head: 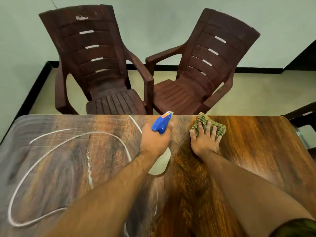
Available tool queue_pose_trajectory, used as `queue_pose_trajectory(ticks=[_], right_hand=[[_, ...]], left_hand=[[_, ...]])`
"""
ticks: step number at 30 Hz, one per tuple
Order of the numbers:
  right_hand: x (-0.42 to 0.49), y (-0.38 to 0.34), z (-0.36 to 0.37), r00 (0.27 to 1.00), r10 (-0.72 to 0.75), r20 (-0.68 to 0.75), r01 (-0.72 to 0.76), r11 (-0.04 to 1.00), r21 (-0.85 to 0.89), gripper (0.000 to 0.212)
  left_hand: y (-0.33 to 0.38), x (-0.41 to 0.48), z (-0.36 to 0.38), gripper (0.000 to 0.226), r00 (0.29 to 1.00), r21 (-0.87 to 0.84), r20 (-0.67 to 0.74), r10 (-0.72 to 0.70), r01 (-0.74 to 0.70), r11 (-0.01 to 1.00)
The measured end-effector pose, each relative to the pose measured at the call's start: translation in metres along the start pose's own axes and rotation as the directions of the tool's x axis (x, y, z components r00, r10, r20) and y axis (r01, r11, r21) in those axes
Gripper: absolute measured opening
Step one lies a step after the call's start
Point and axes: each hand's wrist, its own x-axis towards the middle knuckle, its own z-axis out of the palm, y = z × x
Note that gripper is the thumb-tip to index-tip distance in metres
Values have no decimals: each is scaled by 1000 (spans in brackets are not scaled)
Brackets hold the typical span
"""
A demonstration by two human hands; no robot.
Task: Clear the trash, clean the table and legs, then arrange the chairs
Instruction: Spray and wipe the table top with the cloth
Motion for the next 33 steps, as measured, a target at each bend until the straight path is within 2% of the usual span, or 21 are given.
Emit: queue_pose_trajectory(ticks=[4, 8, 9, 11, 12, 14, 16, 17, 18, 19, 21, 22, 23, 25, 26, 28, 30, 31, 33], right_hand=[[18, -5, -10, 1000, -19, 18, 19, 1000, 15, 64], [37, -24, -17, 999, 25, 30, -26, 999, 40, 63], [39, -30, -17, 999, 7, 32, -7, 1000, 13, 63], [37, -49, -10, 987, -157, 43, 160, 983, -89, 62], [31, -58, -3, 954, -293, 62, 299, 941, -156, 61], [7, -70, 13, 807, -570, 155, 590, 763, -265, 63], [-16, -62, 21, 650, -715, 257, 759, 599, -255, 66], [-21, -50, 17, 619, -735, 275, 785, 571, -240, 69], [-21, -37, 14, 632, -730, 260, 775, 589, -227, 72], [-20, -22, 9, 689, -693, 210, 724, 650, -230, 74], [-18, 6, 3, 866, -494, 73, 497, 840, -218, 70], [-21, 14, 2, 924, -379, 46, 380, 905, -193, 67], [-25, 19, 4, 952, -304, 43, 307, 937, -170, 65], [-39, 21, 12, 966, -255, 49, 259, 954, -150, 64], [-49, 19, 16, 969, -244, 46, 248, 960, -131, 63], [-77, 17, 19, 977, -207, 48, 211, 972, -99, 62], [-105, 17, 28, 980, -187, 65, 193, 976, -99, 62], [-118, 17, 30, 979, -192, 63, 198, 974, -108, 62], [-142, 23, 36, 971, -225, 82, 233, 967, -104, 62]], left_hand=[[-5, -6, 0, 28, 1000, 8, 30, -8, 8, 1000], [-15, -11, -1, 28, 989, 72, 133, -65, 56, 996], [-19, -12, -2, 30, 986, 90, 141, -92, 80, 993], [-26, -14, -5, 30, 983, 113, 129, -131, 117, 987], [-28, -14, -7, 27, 982, 110, 128, -142, 128, 986], [-27, -11, -8, 24, 977, 153, 133, -168, 147, 977], [-23, -9, -8, 23, 970, 246, 150, -191, 151, 958], [-22, -9, -9, 24, 968, 263, 153, -201, 156, 952], [-21, -10, -11, 27, 968, 268, 150, -202, 157, 951], [-20, -12, -13, 31, 968, 273, 151, -202, 156, 949], [-11, -21, -20, 35, 976, 243, 141, -167, 130, 961], [0, -26, -26, 34, 987, 189, 106, -120, 99, 977], [14, -28, -30, 30, 997, 133, 50, -58, 51, 990], [41, -31, -38, 21, 993, 29, -93, 74, -72, 997], [45, -32, -41, 18, 989, 0, -111, 94, -95, 995], [34, -47, -45, 23, 1000, 60, -13, -27, 28, 998], [11, -72, -47, 28, 980, 215, 72, -185, 166, 962], [9, -82, -48, 28, 983, 191, 63, -173, 159, 969], [23, -95, -47, 25, 998, 97, 1, -63, 63, 993]])
